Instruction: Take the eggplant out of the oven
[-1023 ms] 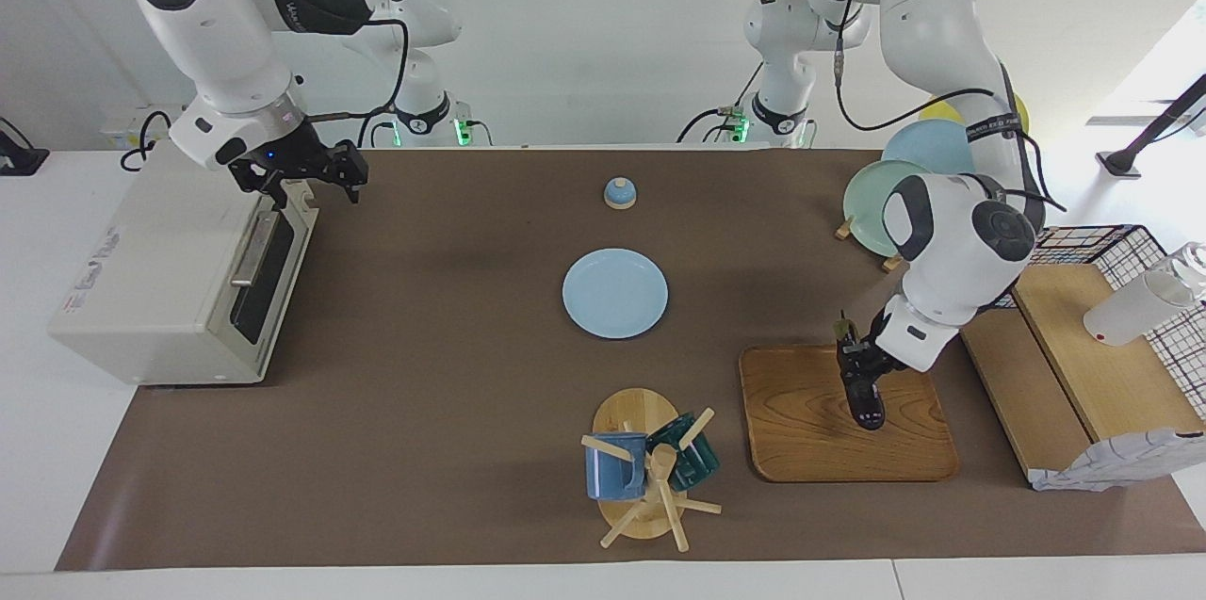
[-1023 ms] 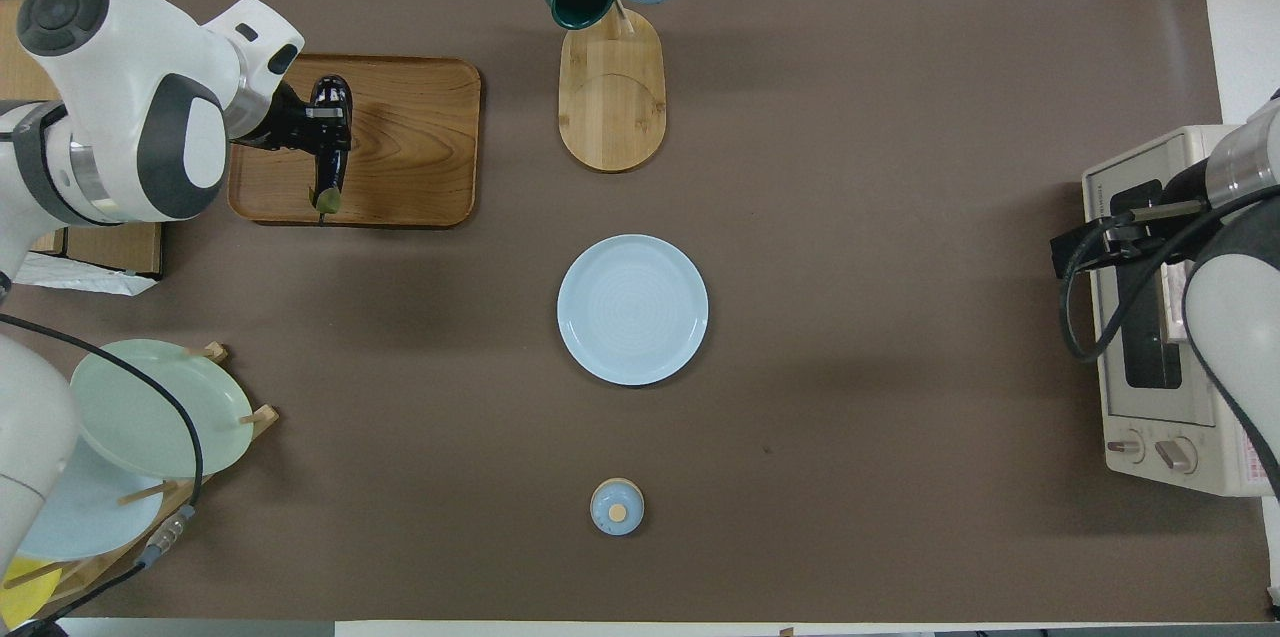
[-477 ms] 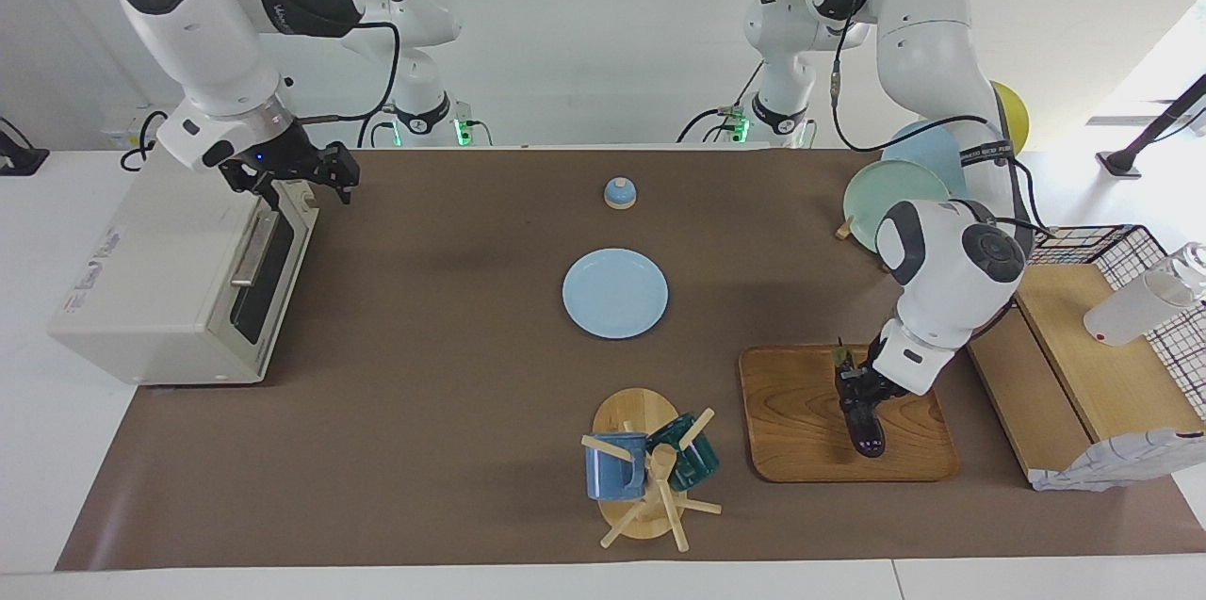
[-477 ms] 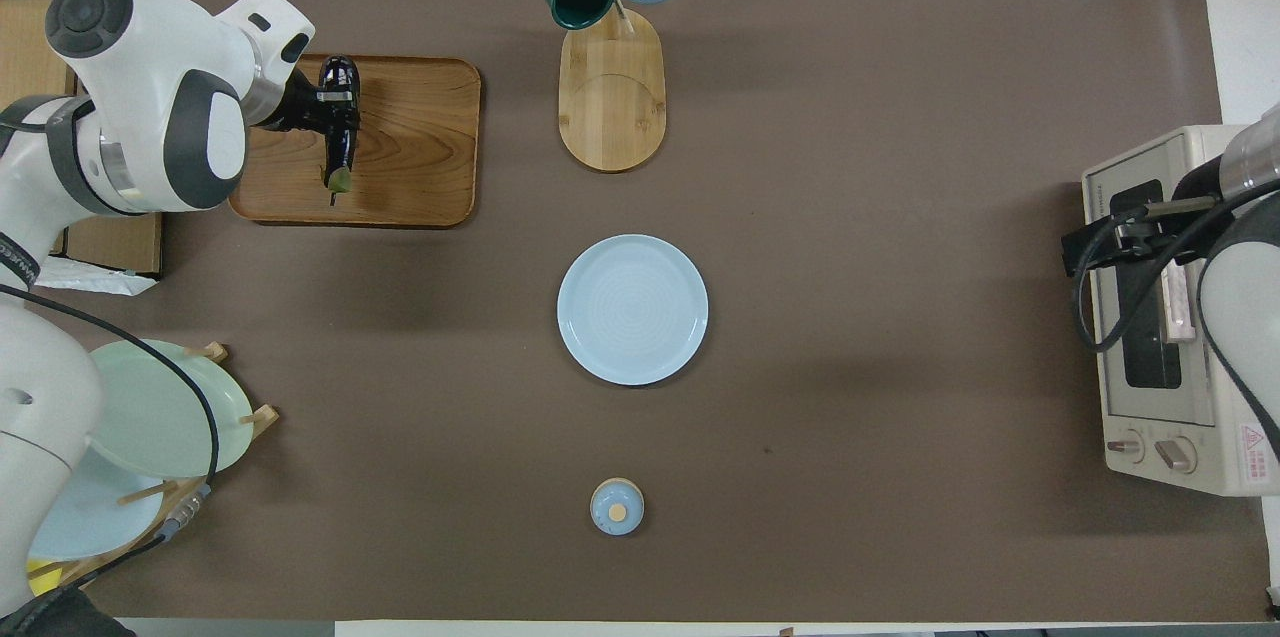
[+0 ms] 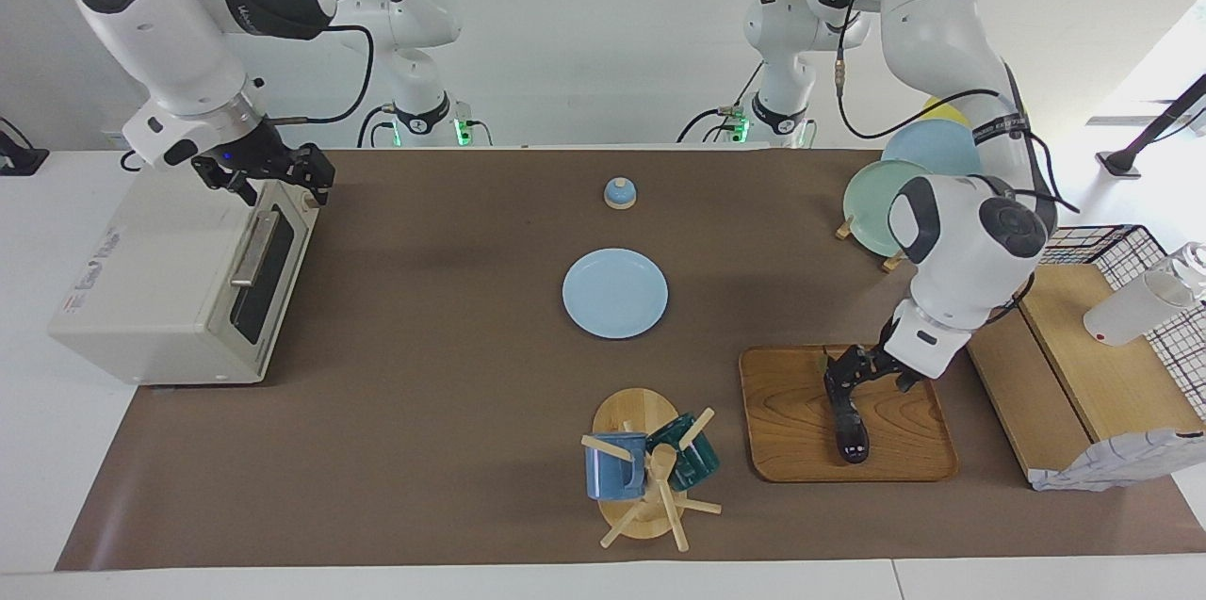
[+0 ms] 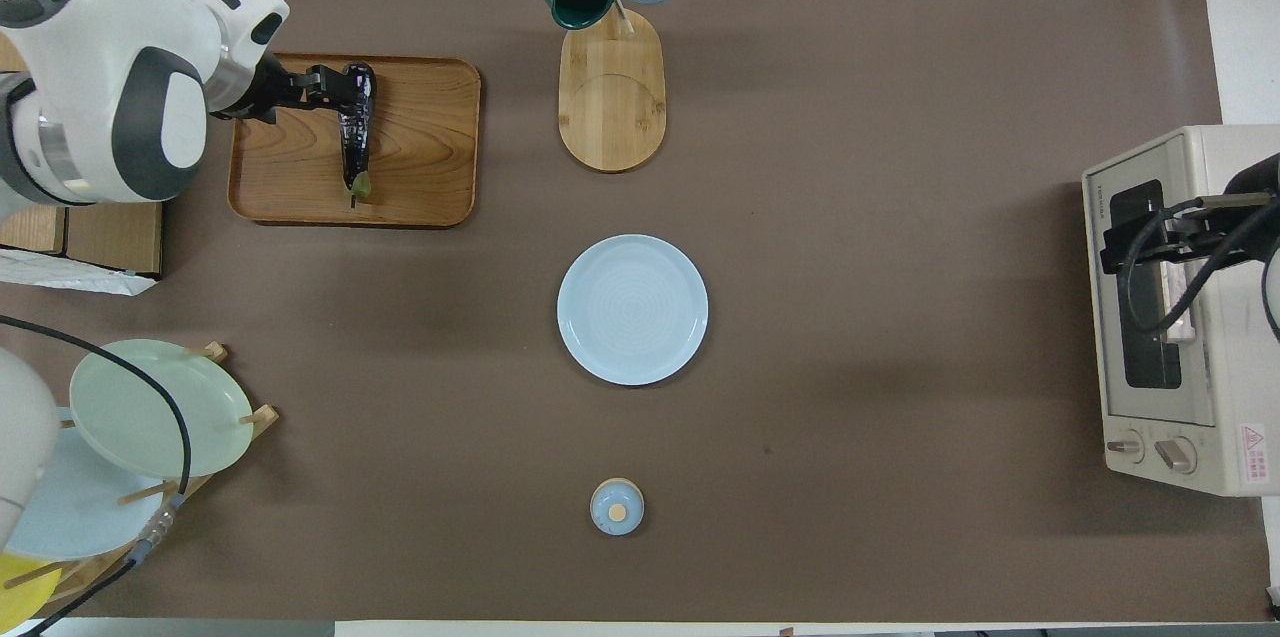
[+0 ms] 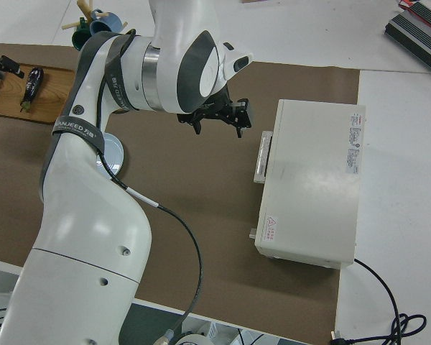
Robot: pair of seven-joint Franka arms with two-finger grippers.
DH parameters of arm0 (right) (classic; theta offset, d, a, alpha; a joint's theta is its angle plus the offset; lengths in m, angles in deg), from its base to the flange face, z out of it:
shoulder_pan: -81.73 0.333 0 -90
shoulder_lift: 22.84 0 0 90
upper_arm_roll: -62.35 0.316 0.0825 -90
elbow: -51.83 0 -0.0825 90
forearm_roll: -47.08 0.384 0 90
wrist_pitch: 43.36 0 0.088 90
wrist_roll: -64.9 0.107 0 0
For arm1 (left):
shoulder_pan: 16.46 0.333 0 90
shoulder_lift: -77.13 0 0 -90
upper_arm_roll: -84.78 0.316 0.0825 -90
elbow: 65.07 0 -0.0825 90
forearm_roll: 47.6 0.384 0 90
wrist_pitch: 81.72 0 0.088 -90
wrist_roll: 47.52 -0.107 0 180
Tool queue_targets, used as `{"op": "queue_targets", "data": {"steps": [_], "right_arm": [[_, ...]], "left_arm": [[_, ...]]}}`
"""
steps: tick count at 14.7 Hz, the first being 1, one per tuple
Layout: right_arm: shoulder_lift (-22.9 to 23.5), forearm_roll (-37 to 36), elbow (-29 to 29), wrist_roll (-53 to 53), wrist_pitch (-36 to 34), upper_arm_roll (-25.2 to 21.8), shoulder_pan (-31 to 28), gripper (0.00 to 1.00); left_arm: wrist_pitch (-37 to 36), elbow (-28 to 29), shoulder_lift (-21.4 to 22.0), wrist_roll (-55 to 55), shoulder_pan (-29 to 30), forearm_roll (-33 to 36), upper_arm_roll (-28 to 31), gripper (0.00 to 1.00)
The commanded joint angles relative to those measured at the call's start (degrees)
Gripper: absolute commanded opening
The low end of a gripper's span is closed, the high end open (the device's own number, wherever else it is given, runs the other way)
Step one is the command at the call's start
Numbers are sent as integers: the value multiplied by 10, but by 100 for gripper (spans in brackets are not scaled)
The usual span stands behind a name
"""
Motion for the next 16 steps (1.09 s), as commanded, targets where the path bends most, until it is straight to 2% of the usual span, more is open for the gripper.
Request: {"op": "queue_targets", "data": {"steps": [1,5,7,9,12,16], "right_arm": [[-12,13,-13,3,-21,-1,2,100],[-13,14,-23,-1,-47,-22,2,100],[-18,14,-21,0,-43,-22,3,100],[-18,14,-14,-2,-19,-20,3,100],[-14,13,-16,-9,-26,-17,3,100],[-18,14,-14,-7,-23,-18,3,100]], "left_arm": [[-109,15,90,12,1,15,7,100],[-233,32,192,11,1,15,9,100],[-268,53,227,11,-1,16,9,100],[-273,96,261,13,-7,16,9,100],[-271,119,274,19,-11,15,9,100],[-271,113,274,18,-11,15,8,100]]}}
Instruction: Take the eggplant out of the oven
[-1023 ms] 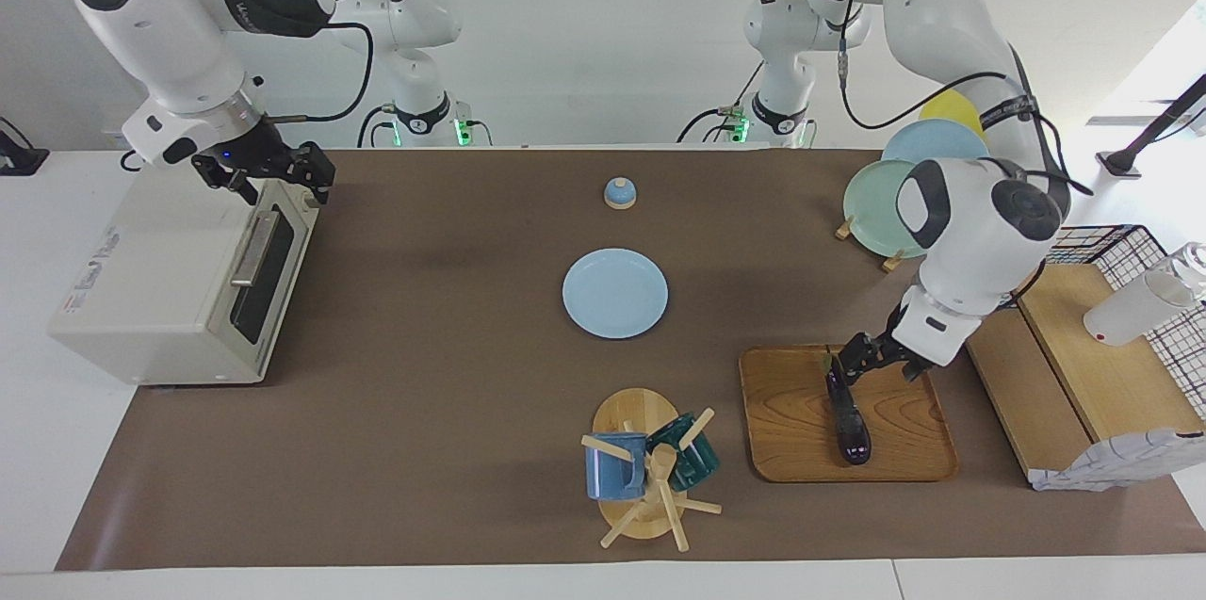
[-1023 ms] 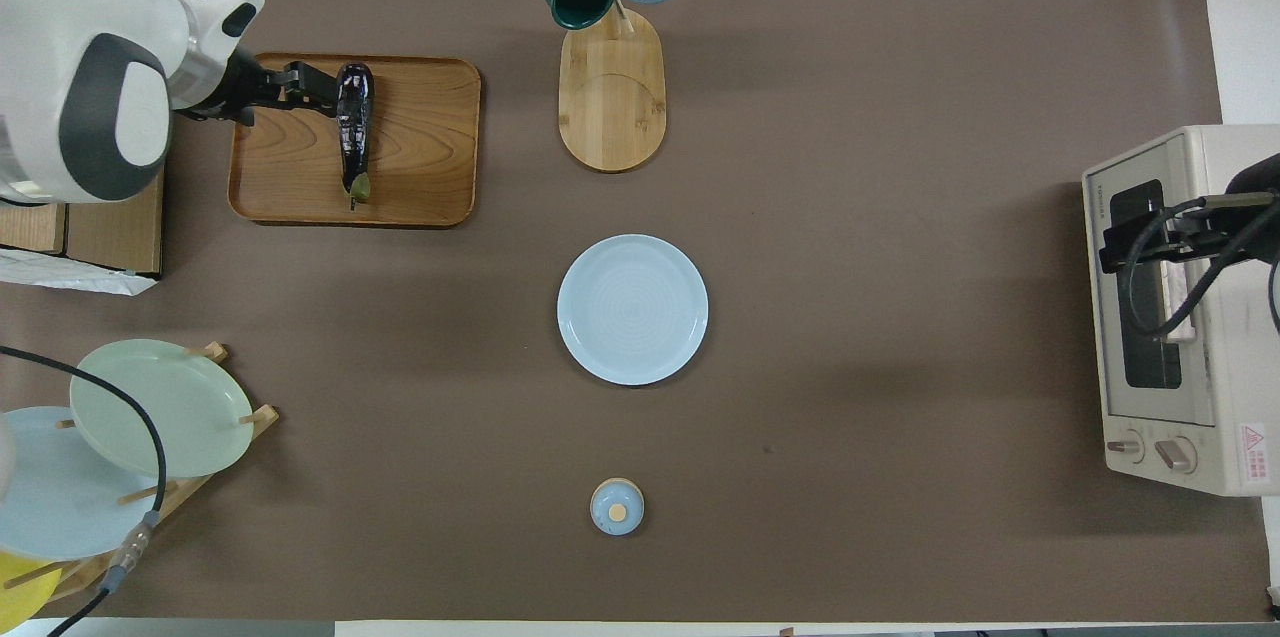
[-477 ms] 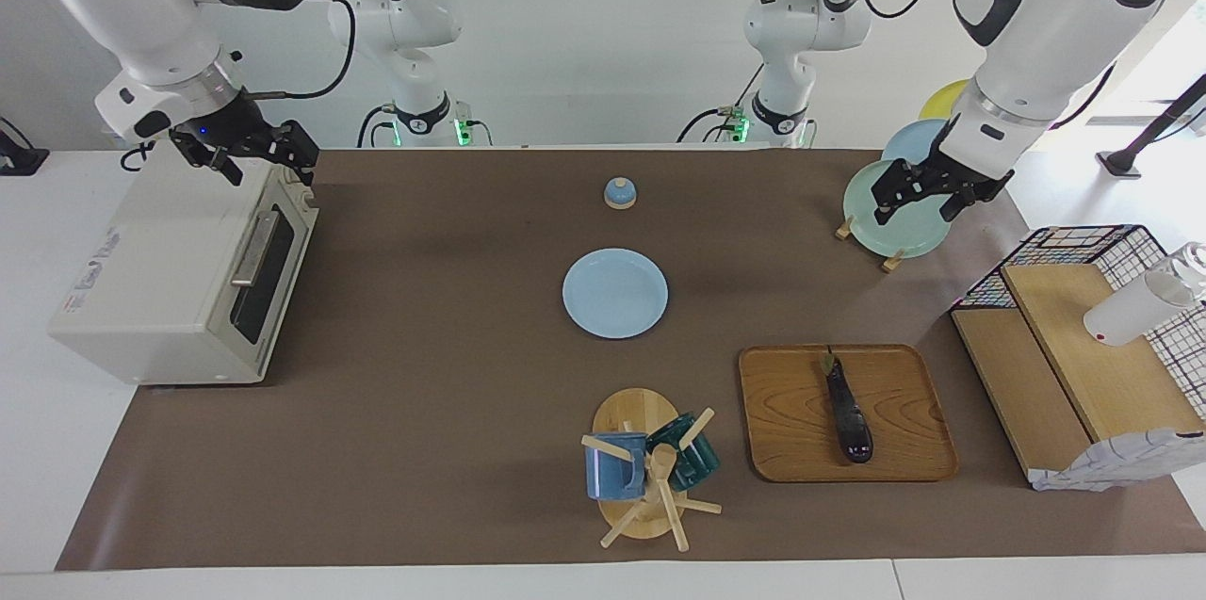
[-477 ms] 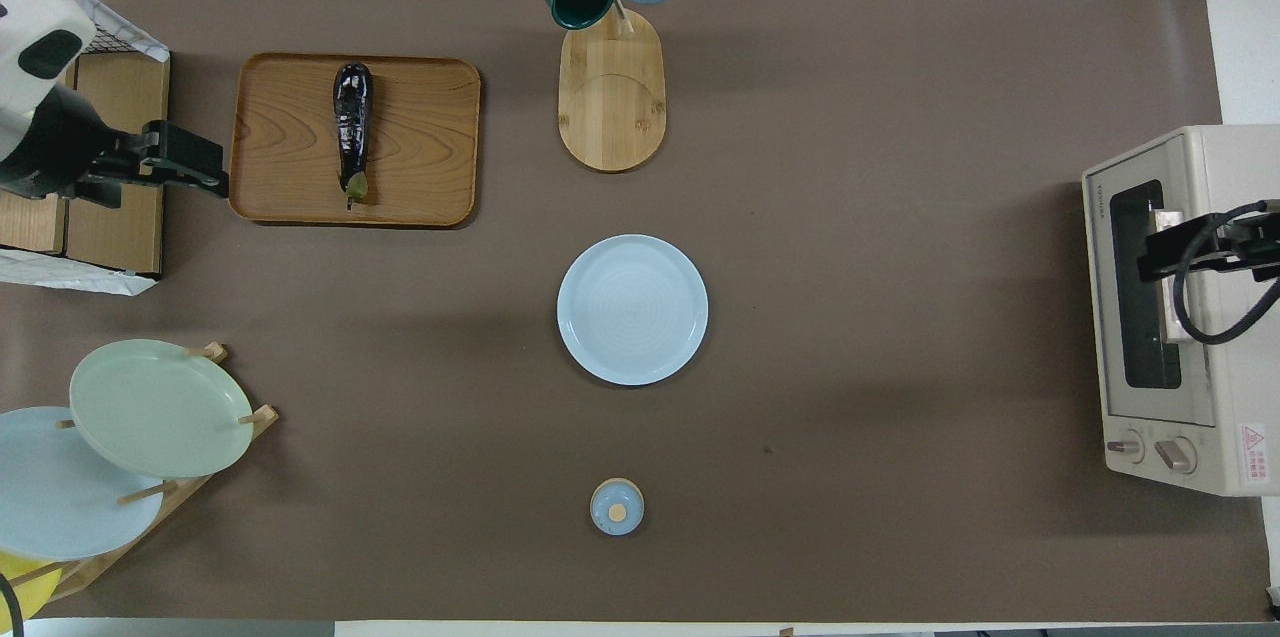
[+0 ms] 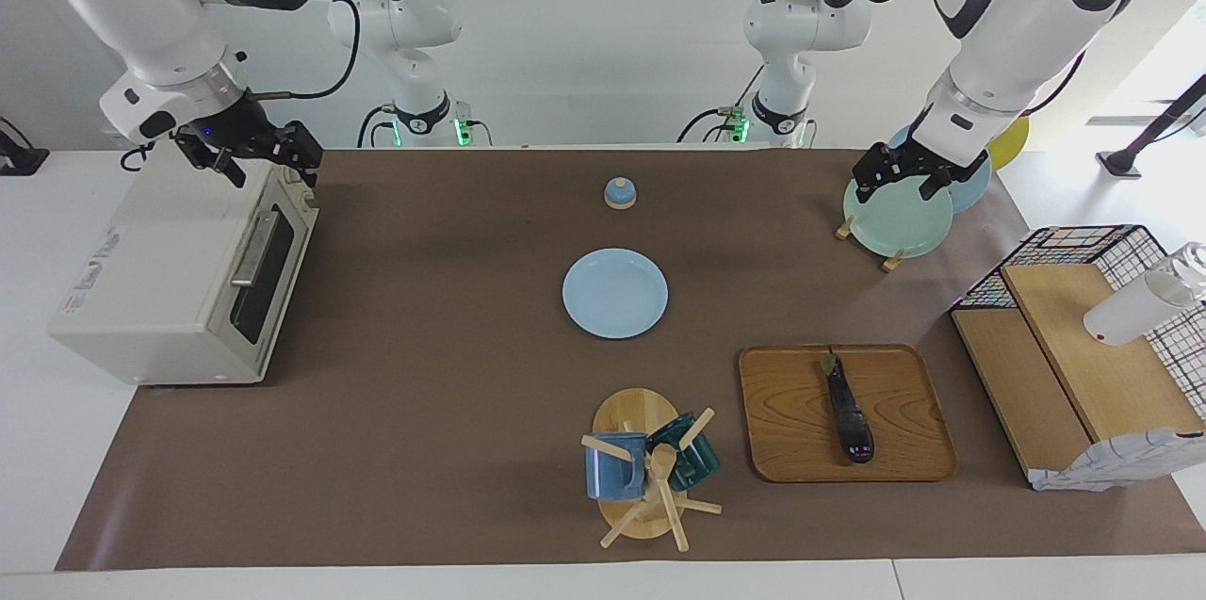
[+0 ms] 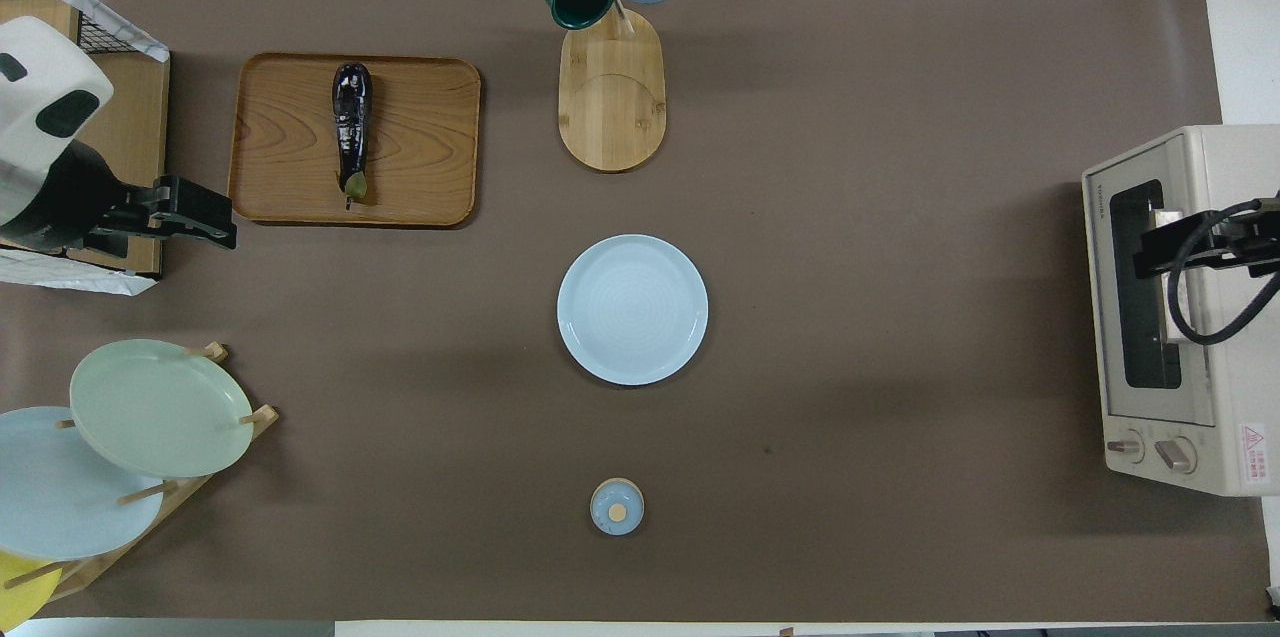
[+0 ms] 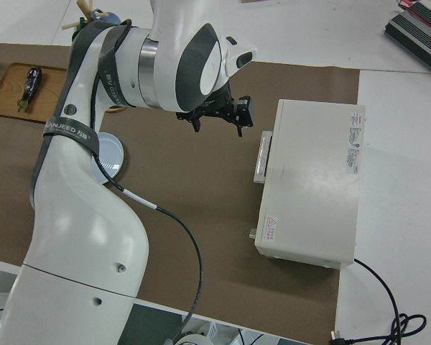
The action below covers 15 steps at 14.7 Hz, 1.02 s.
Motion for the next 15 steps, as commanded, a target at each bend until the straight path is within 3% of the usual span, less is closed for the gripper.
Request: {"op": "queue_targets", "data": {"steps": [1,15], "right_arm": [[-5,13,4,-7,3,0,-4,100],[-6,13,4,-7,3,0,-4,100]], "left_arm": [[3,12,18,9,-7,12,2,100],[0,6,19,9,-1,7,-2,100]]}}
